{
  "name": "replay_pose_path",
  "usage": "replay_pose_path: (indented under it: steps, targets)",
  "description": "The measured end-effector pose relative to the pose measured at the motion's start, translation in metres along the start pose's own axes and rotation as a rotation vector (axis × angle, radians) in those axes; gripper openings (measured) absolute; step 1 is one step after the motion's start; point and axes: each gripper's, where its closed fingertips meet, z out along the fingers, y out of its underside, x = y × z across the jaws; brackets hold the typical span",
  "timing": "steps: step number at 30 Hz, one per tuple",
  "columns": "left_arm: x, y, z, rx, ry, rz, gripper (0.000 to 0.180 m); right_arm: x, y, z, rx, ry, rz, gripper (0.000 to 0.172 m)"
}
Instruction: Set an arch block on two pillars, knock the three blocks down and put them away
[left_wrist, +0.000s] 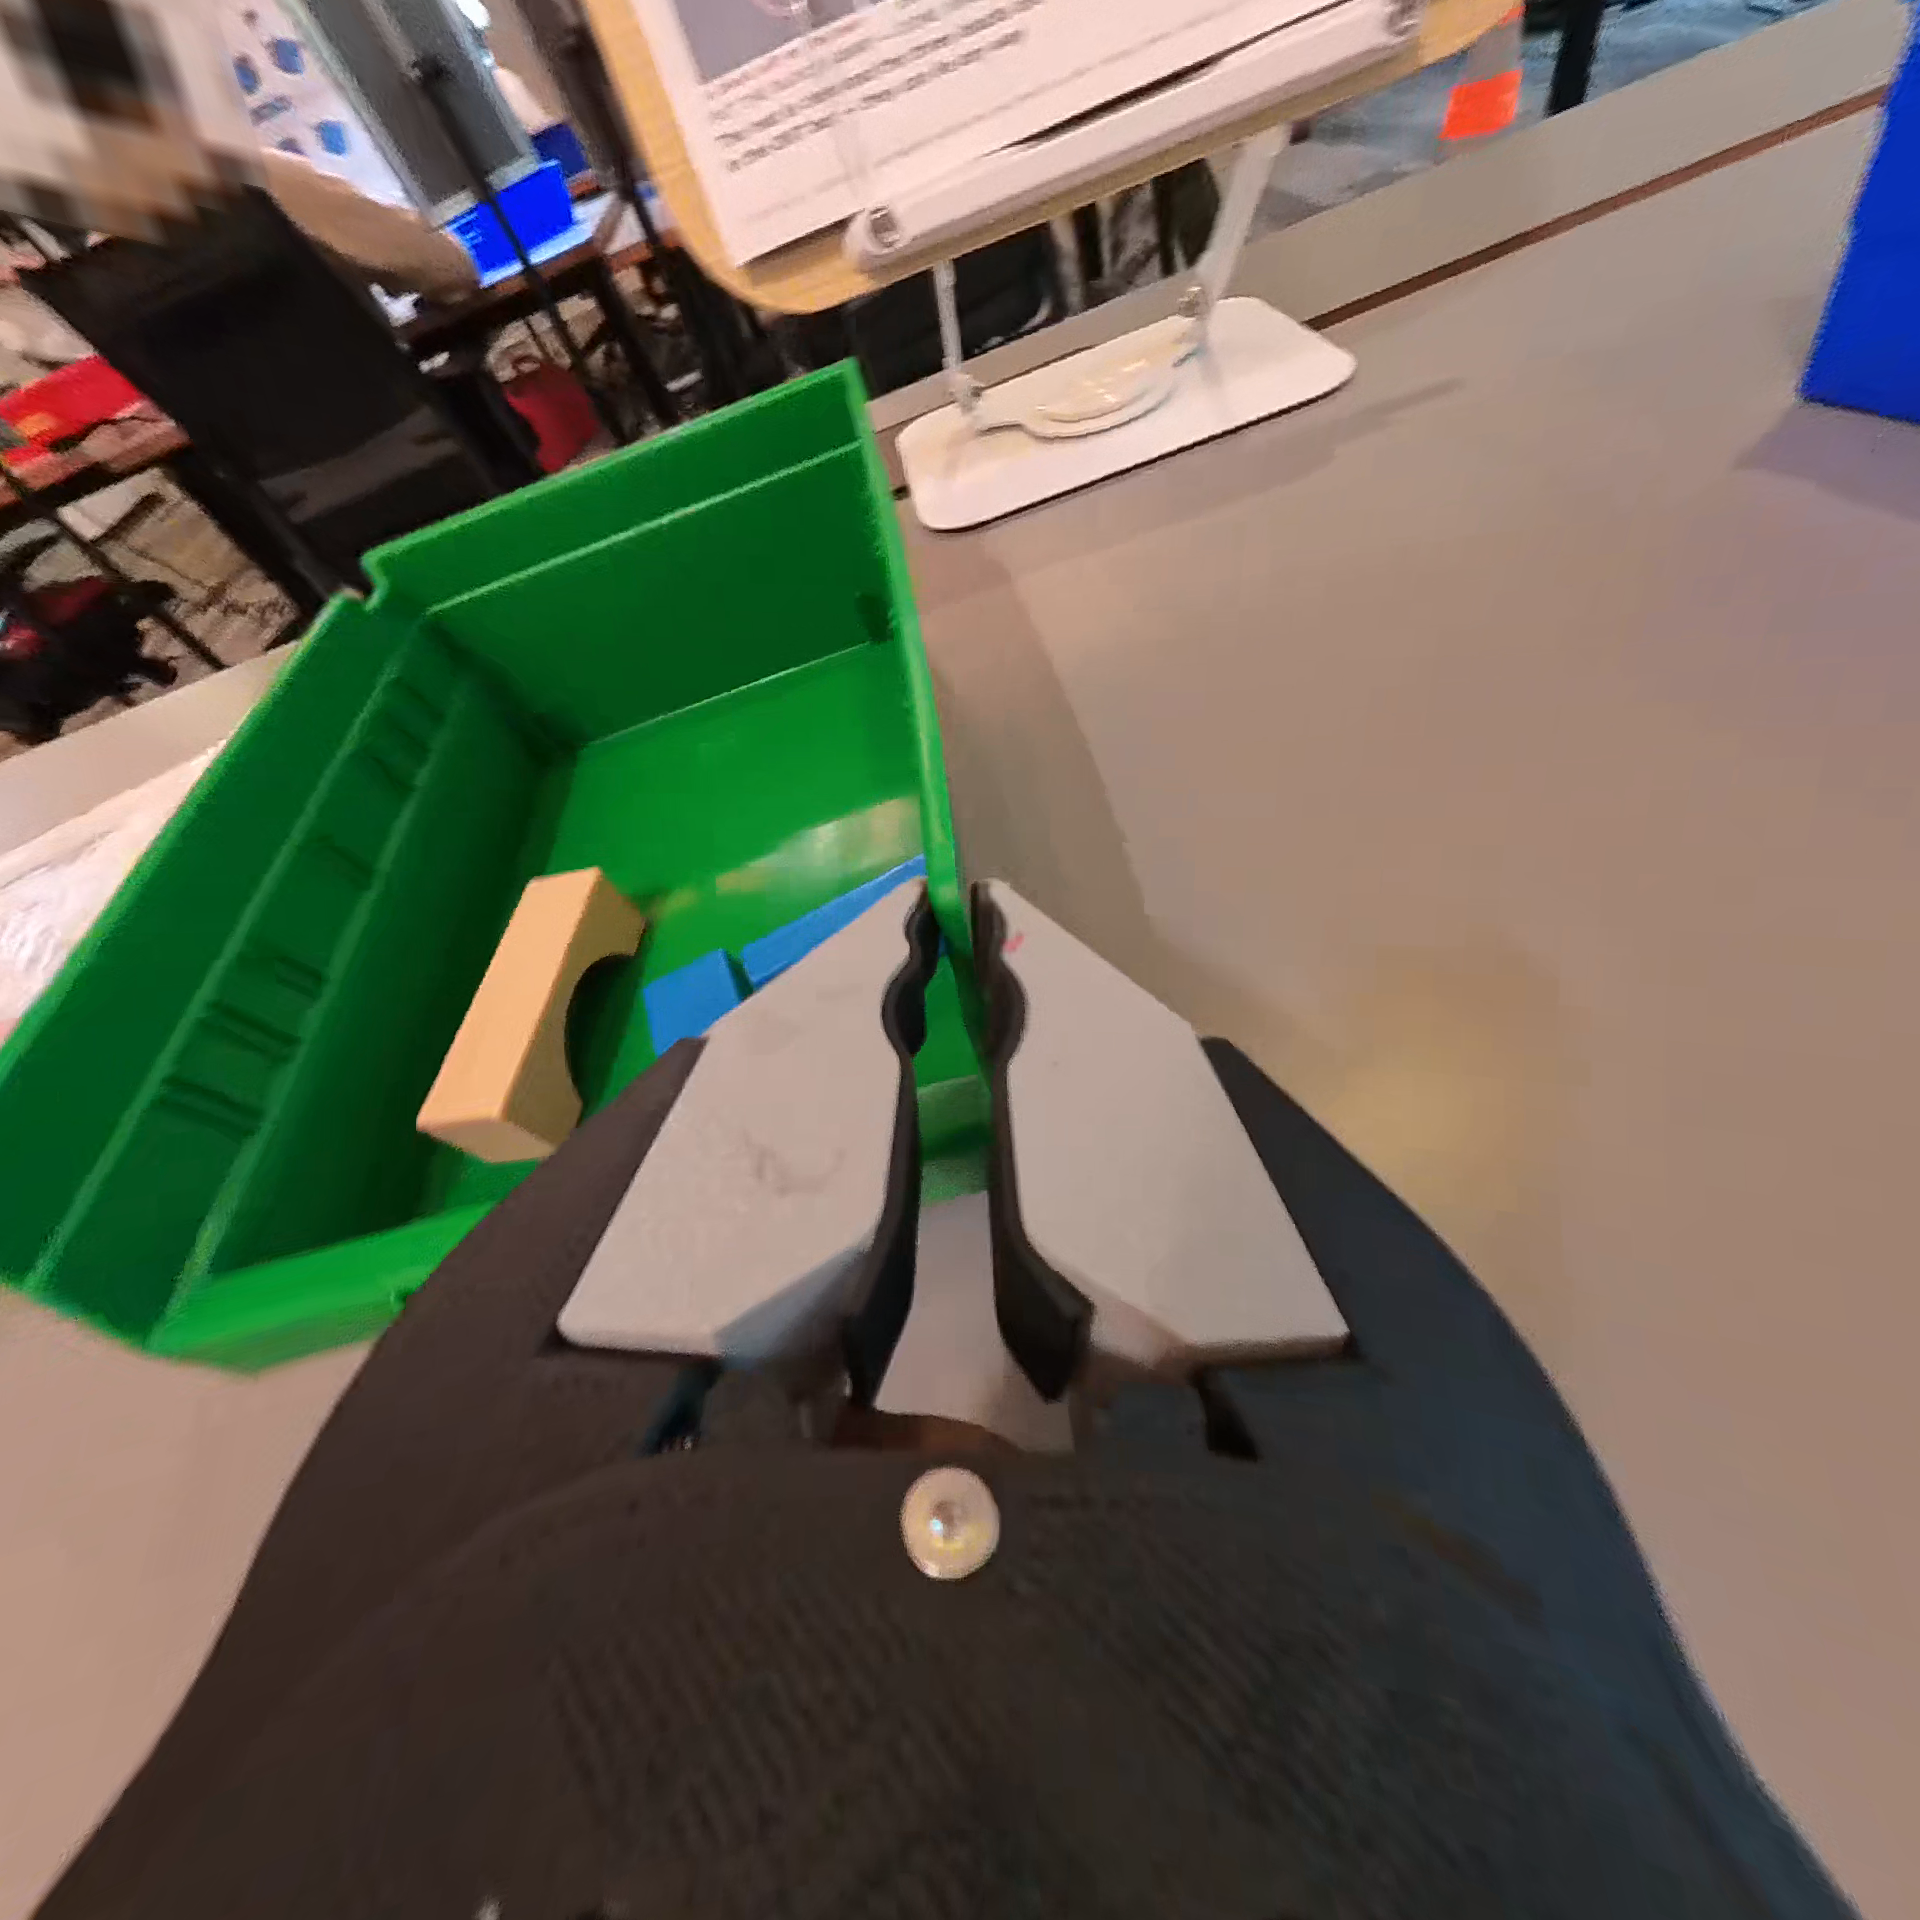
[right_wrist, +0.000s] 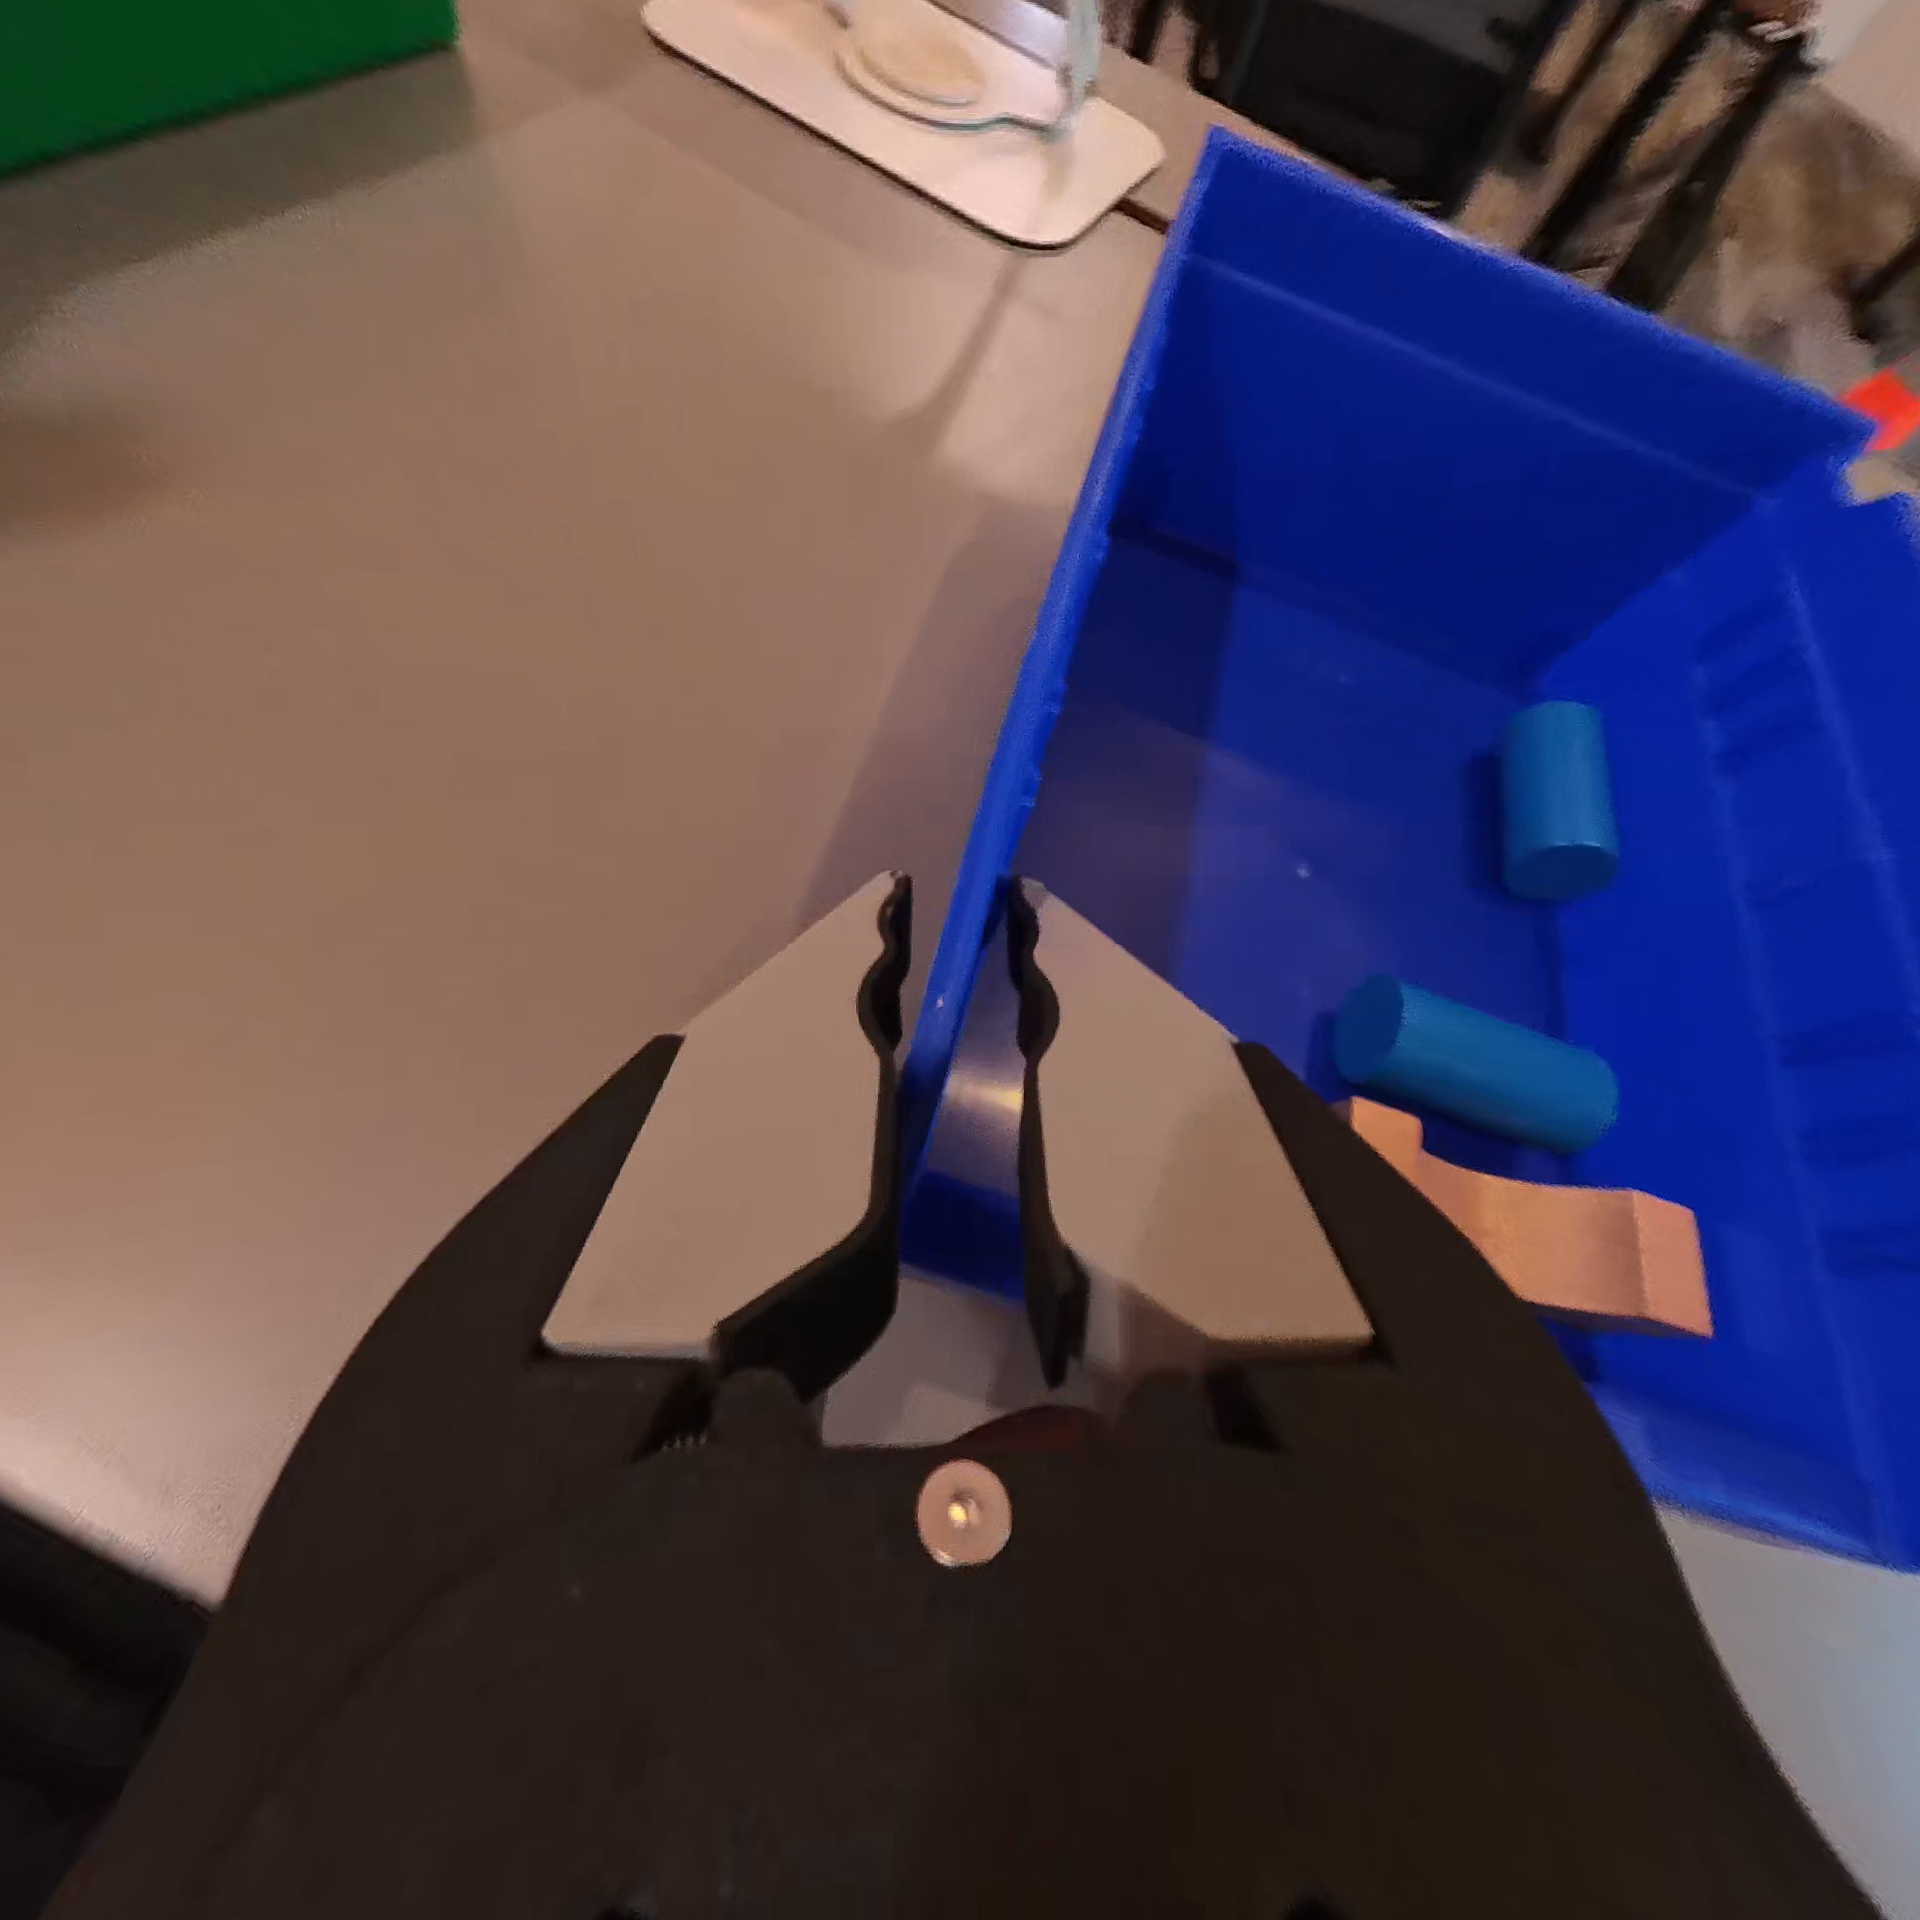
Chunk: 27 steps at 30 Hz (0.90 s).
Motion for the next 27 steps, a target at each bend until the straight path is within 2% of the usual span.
replay_pose_path:
  steps: [4, 8, 10, 12, 13, 15, 17, 18, 23, 26, 27]
  targets:
    - [-0.021, 0.009, -0.009, 0.025, -0.003, -0.109, 0.001, 0.018, -0.005, 0.014, -0.003, 0.186, -0.037, 0.007]
    - [-0.021, 0.012, -0.017, 0.022, 0.023, -0.121, 0.001, 0.013, -0.014, 0.028, 0.012, 0.173, -0.012, 0.01]
    - [-0.017, 0.01, -0.024, 0.032, 0.064, -0.142, 0.001, -0.001, -0.015, 0.03, 0.004, 0.142, -0.028, 0.037]
    - [-0.012, 0.005, -0.036, 0.081, 0.106, -0.146, 0.014, -0.009, -0.017, 0.028, 0.023, 0.192, -0.116, 0.061]
    - [-0.01, 0.004, -0.041, 0.092, 0.114, -0.144, 0.021, -0.011, -0.015, 0.027, 0.029, 0.227, -0.163, 0.071]
    - [-0.008, 0.006, -0.048, 0.087, 0.123, -0.126, 0.034, -0.013, -0.018, 0.021, 0.092, 0.295, -0.208, 0.077]
    - [-0.006, 0.01, -0.052, 0.049, 0.134, -0.093, 0.045, -0.016, -0.028, 0.009, 0.209, 0.348, -0.223, 0.066]
    - [-0.007, 0.011, -0.054, 0.04, 0.135, -0.089, 0.051, -0.019, -0.033, 0.004, 0.262, 0.365, -0.238, 0.067]
    - [0.002, 0.009, -0.063, 0.041, 0.184, -0.129, 0.054, -0.025, -0.035, -0.005, 0.334, 0.384, -0.269, 0.07]
    - [0.007, 0.016, -0.061, 0.008, 0.176, -0.091, 0.054, -0.029, -0.042, -0.021, 0.44, 0.401, -0.292, 0.047]
    - [0.007, 0.019, -0.061, -0.005, 0.173, -0.079, 0.055, -0.028, -0.042, -0.023, 0.456, 0.394, -0.288, 0.045]
